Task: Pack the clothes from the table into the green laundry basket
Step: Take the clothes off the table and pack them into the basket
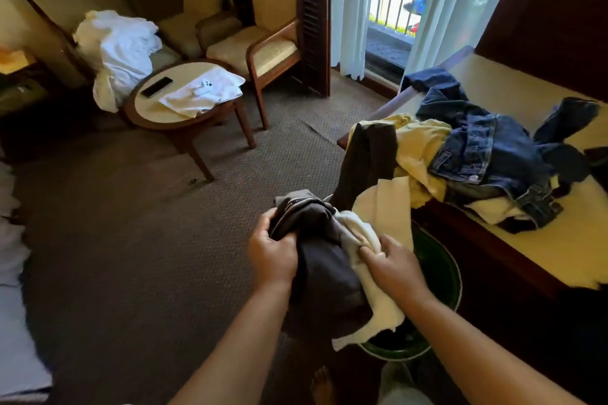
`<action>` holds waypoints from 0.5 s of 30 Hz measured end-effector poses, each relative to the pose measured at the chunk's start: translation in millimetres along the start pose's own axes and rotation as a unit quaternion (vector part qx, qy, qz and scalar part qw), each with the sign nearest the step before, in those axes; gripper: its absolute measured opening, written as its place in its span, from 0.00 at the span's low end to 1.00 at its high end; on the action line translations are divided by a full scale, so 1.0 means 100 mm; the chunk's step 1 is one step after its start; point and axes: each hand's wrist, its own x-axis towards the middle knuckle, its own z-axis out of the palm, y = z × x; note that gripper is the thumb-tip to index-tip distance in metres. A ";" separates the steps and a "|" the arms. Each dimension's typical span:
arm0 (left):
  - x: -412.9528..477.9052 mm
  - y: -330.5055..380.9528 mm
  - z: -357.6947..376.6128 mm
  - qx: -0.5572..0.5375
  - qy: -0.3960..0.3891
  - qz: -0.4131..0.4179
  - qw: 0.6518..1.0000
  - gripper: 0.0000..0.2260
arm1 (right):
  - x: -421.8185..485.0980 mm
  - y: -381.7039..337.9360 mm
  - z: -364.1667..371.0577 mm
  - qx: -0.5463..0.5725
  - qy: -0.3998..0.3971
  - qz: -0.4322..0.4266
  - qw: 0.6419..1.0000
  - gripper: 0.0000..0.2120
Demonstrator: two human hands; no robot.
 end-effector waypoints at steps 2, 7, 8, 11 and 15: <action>-0.03 -0.15 -0.05 0.019 -0.015 -0.002 1.000 0.20 | -0.04 0.19 0.02 -0.005 0.001 0.032 0.999 0.09; -0.05 -0.38 -0.08 0.090 -0.043 0.006 0.995 0.21 | -0.01 0.65 0.00 -0.158 -0.021 0.099 0.982 0.29; -0.06 -0.40 -0.07 0.099 -0.056 0.001 0.994 0.21 | -0.03 0.67 0.00 -0.164 -0.020 0.108 0.980 0.29; -0.10 -0.41 0.00 0.098 -0.098 -0.002 0.990 0.22 | -0.11 0.66 -0.02 -0.083 -0.029 0.079 0.993 0.27; -0.17 -0.22 0.18 0.085 -0.159 0.019 0.983 0.20 | -0.21 0.51 -0.04 0.029 -0.053 0.042 0.997 0.23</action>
